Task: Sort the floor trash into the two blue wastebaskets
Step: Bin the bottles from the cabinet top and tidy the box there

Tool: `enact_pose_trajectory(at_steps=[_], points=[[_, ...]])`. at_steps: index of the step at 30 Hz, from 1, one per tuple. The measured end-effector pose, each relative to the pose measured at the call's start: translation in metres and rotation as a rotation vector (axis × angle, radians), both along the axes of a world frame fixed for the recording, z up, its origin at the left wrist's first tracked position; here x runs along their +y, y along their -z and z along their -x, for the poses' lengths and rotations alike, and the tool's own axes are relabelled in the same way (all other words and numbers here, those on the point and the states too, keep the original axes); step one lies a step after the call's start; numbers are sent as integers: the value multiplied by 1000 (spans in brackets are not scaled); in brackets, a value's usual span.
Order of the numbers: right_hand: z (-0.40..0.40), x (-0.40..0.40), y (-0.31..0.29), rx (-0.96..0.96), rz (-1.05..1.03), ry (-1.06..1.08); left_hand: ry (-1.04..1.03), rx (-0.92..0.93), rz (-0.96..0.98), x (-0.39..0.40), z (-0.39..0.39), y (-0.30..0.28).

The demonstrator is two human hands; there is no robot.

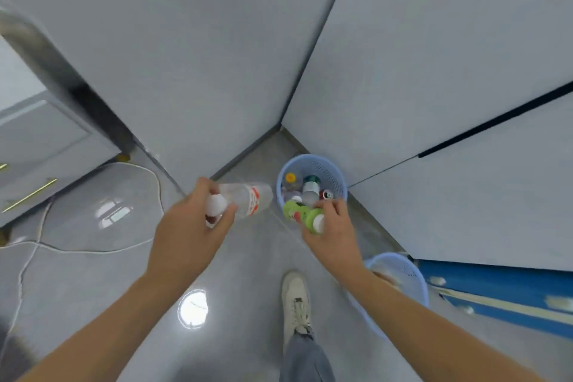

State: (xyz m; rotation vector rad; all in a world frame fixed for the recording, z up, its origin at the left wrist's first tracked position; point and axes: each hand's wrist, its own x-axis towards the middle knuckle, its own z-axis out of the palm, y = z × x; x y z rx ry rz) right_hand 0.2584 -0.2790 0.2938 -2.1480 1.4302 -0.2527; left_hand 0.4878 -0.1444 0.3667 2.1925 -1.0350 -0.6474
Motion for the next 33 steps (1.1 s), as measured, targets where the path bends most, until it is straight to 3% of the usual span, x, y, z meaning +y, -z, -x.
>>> enact_pose_trajectory(at_steps=[6, 11, 19, 25, 33], points=[[53, -99, 59, 33, -38, 106, 118, 22, -57, -112, 84, 73], [69, -155, 133, 73, -40, 44, 228, -112, -132, -193, 127, 150], [69, -149, 191, 187, -109, -48, 311, -132, -557, -226, 149, 236], [54, -144, 173, 125, -177, -109, 310, -88, -392, -212, 140, 217], [-32, -93, 37, 88, -96, -326, 209, -139, -304, -126, 61, 98]])
